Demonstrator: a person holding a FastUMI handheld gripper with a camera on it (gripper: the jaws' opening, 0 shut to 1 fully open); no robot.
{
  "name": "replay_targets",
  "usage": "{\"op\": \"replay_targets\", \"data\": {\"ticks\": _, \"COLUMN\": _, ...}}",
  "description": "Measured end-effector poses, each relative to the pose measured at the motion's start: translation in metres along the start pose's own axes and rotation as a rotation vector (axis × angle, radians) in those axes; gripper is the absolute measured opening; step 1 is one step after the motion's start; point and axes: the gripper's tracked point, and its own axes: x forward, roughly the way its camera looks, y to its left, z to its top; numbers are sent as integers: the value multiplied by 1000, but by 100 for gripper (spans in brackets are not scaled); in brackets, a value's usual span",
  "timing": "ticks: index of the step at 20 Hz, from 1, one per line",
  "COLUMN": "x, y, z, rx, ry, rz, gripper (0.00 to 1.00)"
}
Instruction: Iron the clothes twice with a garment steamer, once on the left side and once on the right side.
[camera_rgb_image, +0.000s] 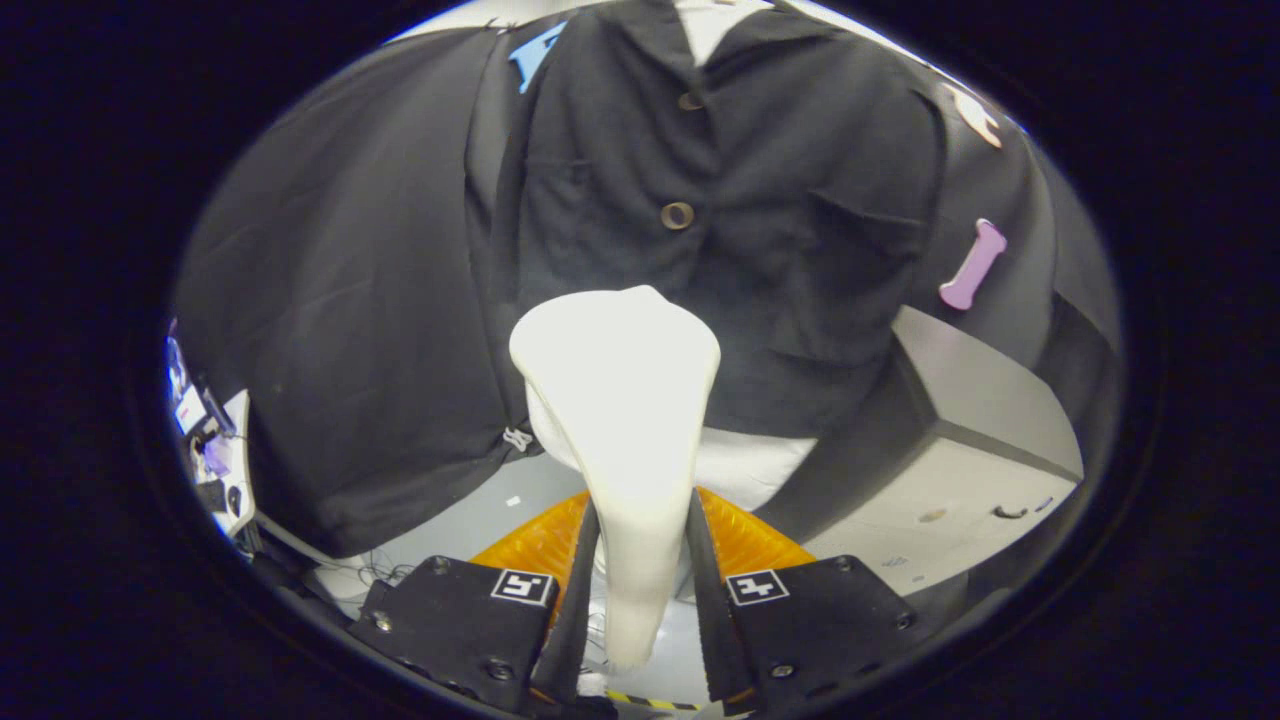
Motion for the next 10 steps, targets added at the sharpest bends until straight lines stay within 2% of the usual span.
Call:
{"op": "replay_targets", "data": {"ticks": 5, "x": -111, "y": -107, "z": -37, "rx": 106, "ry": -84, "rz": -62, "gripper": 49}}
{"op": "replay_targets", "data": {"ticks": 10, "x": -215, "y": -214, "z": -141, "rx": 243, "ry": -97, "rz": -150, "gripper": 49}}
